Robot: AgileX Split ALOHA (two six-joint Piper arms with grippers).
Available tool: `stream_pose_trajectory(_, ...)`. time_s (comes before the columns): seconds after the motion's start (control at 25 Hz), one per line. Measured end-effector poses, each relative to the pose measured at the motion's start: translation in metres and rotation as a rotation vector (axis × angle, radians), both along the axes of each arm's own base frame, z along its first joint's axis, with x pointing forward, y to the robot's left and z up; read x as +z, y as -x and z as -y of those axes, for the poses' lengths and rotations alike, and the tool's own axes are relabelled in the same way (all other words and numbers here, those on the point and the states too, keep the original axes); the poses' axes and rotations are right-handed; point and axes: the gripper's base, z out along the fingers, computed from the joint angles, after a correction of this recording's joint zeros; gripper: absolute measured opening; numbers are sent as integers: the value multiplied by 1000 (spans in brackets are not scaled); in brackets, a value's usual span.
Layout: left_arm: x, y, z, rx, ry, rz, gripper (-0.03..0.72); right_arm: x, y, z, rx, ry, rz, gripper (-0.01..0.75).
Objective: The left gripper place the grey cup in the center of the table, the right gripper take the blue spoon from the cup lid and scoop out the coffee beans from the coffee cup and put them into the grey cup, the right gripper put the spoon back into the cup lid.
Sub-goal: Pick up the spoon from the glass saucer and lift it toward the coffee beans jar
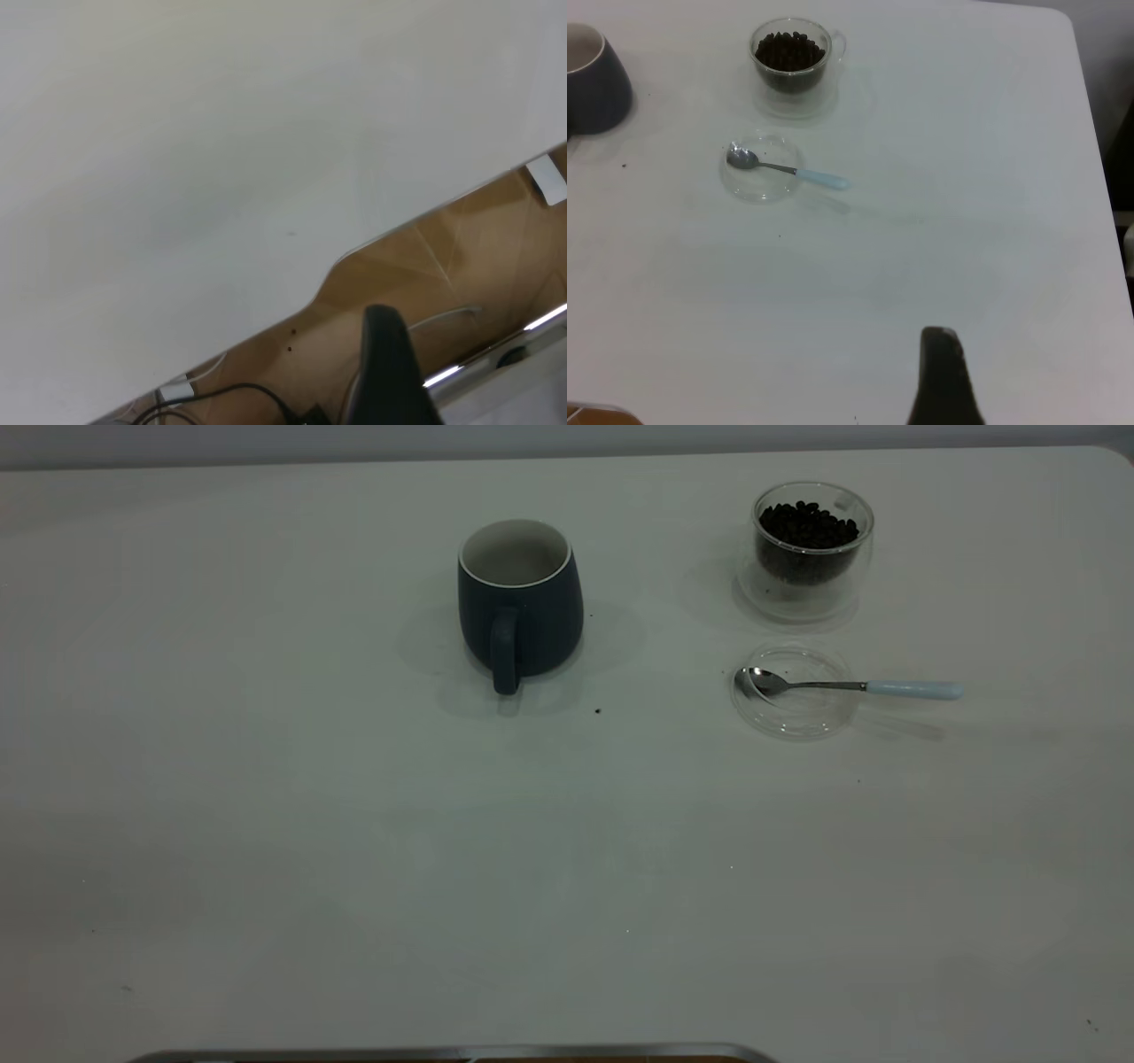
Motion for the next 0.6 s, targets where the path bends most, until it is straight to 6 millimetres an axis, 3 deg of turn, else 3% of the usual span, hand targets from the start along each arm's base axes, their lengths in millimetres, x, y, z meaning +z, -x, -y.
stream_pose_trajectory(0.16,0,3,-2,48,10,21,567,0,0,0,0,0,0,565)
stream_pose_trajectory(0.6,0,18,-6,467,32,133,567,0,0,0,0,0,0,565)
